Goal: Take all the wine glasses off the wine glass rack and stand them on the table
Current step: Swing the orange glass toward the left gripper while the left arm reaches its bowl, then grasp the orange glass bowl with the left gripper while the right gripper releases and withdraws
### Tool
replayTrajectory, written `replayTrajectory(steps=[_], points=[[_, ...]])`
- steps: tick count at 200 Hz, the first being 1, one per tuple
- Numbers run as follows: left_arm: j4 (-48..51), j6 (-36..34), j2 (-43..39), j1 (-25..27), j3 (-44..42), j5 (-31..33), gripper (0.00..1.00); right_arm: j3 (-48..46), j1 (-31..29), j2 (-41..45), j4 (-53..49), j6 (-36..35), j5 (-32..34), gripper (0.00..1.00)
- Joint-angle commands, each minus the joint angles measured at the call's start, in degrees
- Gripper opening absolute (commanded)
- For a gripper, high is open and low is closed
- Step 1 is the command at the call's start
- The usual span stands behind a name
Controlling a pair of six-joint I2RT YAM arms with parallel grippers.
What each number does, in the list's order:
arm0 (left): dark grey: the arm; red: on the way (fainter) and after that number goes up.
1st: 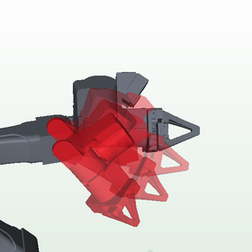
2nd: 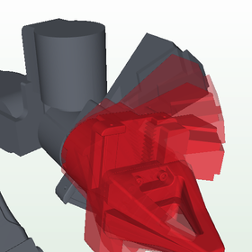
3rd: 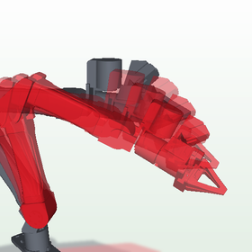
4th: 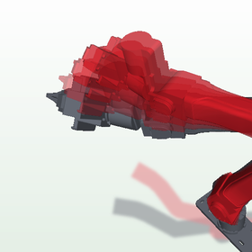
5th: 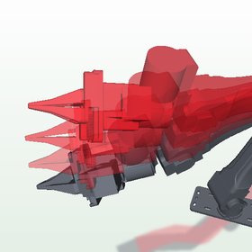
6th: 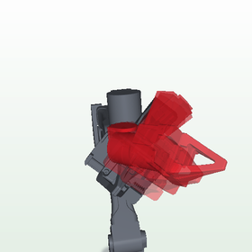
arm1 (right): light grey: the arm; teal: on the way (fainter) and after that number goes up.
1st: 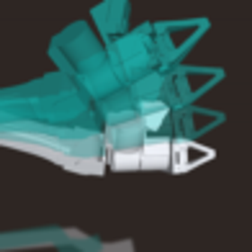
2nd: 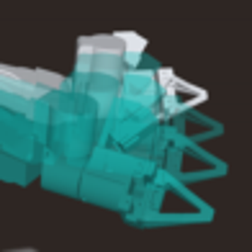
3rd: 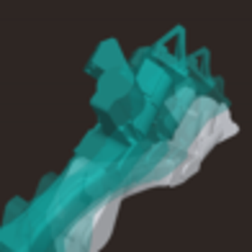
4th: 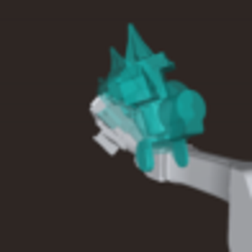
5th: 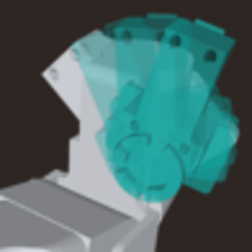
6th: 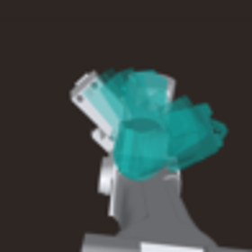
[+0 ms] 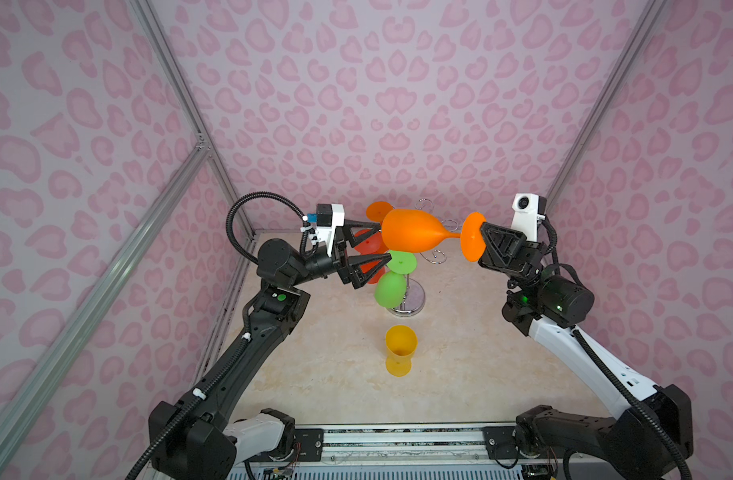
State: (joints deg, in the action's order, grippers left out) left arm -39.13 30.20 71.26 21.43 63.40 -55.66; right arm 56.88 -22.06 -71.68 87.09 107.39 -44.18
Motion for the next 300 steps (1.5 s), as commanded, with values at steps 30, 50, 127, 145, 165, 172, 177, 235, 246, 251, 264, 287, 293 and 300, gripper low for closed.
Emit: replayTrajectory(steps=[30, 50, 127, 145, 165, 172, 177, 235, 246, 251, 264, 287, 293, 300], points=[[-19.98, 14.10, 3.04, -0.10, -0.57, -5.66, 0.87, -1.34, -1.39, -2.25, 2.29, -0.78, 1.18, 0.00], [-22.91, 16.47, 3.18, -0.16, -1.73, -5.69, 0.74, -1.26, -1.49, -2.96, 2.30, -0.95, 1.49, 0.00], [-25.89, 19.41, 2.47, -0.06, -3.63, -6.03, 0.31, -2.36, -1.49, -4.94, 2.33, -0.92, 2.00, 0.00], [-26.31, 19.80, 2.27, 0.00, -3.63, -6.06, 0.23, -2.37, -1.49, -5.38, 2.21, -0.78, 1.87, 0.00], [-26.68, 20.62, 2.20, -0.07, -3.48, -6.10, 0.16, -2.69, -1.49, -5.99, 2.21, -0.44, 1.91, 0.00], [-27.00, 21.03, 2.13, -0.04, -3.45, -6.21, 0.13, -2.79, -1.48, -6.25, 2.21, -0.34, 1.86, 0.01], [-27.25, 21.35, 2.10, -0.05, -3.45, -6.33, 0.11, -2.83, -1.47, -6.48, 2.21, -0.29, 1.78, 0.04], [-27.85, 22.91, 0.09, 0.01, -3.15, -8.43, 0.03, -2.83, 0.09, -8.01, 2.22, -0.20, -0.87, 0.36], [-25.98, 21.98, -0.54, 0.15, -2.53, -9.55, 0.03, -2.55, 1.34, -8.12, 2.24, -0.65, -1.98, 0.42], [-24.57, 21.17, -0.74, 0.31, -2.05, -10.27, 0.03, -2.60, 2.08, -8.04, 2.16, -0.69, -2.48, 0.44], [-18.74, 17.83, -1.25, 1.03, -0.44, -12.67, 0.03, -3.26, 4.94, -7.44, 1.88, -0.76, -3.13, 0.48], [-4.34, 7.85, -2.97, 2.92, 1.73, -14.89, 0.02, -5.34, 10.76, -4.88, -3.74, -3.79, -5.02, 0.51], [0.60, 4.58, -3.58, 3.44, 2.35, -15.01, 0.02, -5.70, 12.31, -3.61, -6.51, -5.58, -5.87, 0.51], [7.46, -0.26, -4.25, 4.13, 3.34, -14.80, 0.02, -6.14, 14.03, -1.80, -10.69, -8.51, -6.87, 0.51]])
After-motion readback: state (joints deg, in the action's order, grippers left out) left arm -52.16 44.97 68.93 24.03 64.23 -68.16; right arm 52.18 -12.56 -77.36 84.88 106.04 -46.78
